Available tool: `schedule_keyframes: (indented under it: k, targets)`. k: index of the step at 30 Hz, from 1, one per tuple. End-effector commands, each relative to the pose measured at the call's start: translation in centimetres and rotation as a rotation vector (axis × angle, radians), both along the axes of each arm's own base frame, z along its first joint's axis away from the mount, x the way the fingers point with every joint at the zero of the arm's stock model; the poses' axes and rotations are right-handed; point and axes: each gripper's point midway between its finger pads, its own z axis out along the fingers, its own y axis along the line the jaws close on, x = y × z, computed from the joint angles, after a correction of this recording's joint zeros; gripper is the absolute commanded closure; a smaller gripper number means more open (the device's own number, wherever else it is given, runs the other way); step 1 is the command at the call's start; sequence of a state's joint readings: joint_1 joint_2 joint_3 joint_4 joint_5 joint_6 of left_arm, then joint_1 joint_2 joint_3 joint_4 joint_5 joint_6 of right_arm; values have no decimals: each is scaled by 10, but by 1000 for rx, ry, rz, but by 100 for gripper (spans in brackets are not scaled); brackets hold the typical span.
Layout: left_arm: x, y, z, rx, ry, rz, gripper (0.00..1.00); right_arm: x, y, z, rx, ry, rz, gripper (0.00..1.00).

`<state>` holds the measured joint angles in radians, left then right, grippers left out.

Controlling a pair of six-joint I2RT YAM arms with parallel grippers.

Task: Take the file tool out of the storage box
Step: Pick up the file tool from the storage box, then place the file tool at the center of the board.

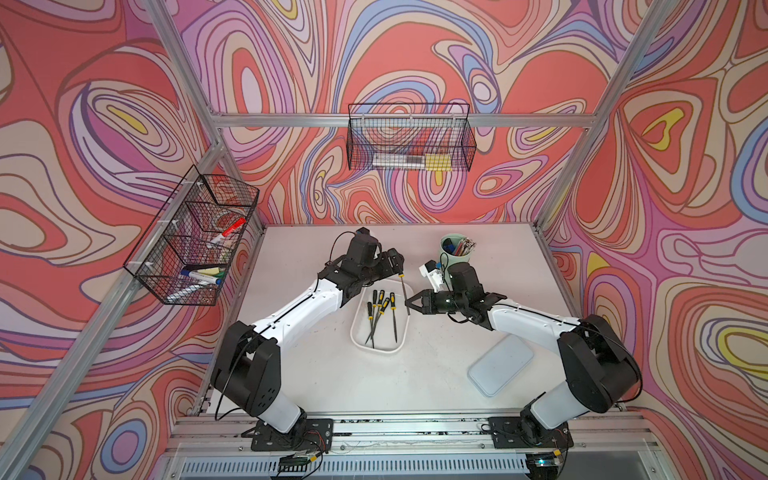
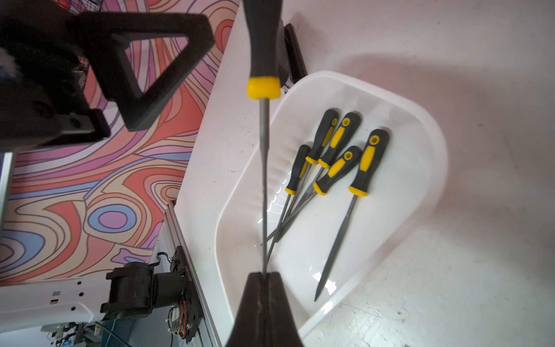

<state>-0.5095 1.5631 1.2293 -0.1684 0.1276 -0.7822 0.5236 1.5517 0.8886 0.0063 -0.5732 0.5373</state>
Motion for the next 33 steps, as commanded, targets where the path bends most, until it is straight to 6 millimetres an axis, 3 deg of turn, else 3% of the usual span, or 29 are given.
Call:
schedule_keyframes:
  k: [1, 6, 13, 22, 33]
  targets:
    - [-8, 7, 30, 67, -72, -68, 1, 5, -27, 1, -171, -41, -93, 100]
    - [-26, 11, 25, 142, -60, -169, 1, -6, -74, -12, -407, 0, -206, 100]
    - [-45, 16, 18, 176, -47, -224, 1, -37, -134, -34, -682, 105, -305, 100]
    - [-55, 14, 6, 170, -44, -268, 1, -67, -172, -69, -875, 219, -326, 100]
    - [-60, 24, -11, 216, -23, -256, 1, -62, -177, -106, -906, 295, -341, 100]
